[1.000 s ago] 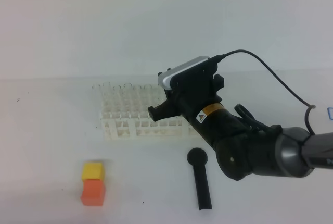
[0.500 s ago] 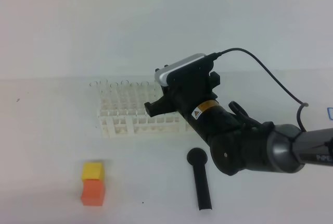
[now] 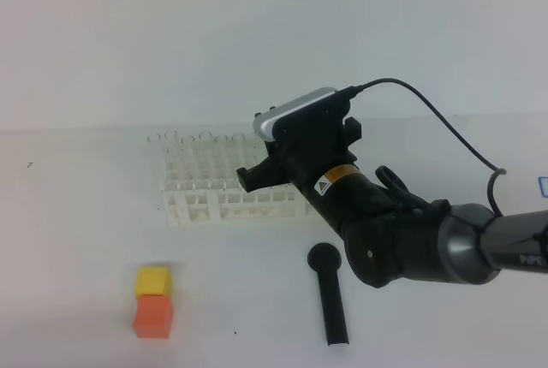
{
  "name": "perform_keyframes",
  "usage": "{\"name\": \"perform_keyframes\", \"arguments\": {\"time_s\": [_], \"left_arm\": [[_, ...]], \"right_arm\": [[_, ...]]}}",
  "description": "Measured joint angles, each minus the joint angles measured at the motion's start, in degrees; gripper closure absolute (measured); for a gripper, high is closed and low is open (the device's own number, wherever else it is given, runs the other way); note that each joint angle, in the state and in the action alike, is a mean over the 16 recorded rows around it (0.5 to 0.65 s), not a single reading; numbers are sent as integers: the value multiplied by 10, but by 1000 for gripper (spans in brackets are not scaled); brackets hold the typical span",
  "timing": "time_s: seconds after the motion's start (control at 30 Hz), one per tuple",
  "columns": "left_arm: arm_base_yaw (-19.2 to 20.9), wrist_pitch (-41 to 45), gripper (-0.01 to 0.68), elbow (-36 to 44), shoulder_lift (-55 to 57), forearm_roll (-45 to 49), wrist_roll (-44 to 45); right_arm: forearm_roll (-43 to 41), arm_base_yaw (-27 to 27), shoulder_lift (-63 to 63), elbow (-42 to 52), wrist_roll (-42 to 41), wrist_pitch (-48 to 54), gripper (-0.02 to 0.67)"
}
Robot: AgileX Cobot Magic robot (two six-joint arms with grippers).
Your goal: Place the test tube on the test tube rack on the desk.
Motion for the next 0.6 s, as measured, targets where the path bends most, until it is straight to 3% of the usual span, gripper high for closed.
{"name": "perform_keyframes", "arguments": {"time_s": [0.6], "left_arm": [[0, -1, 674, 12, 0, 0, 0]], "right_arm": [[8, 0, 2, -7, -3, 1, 474]]}}
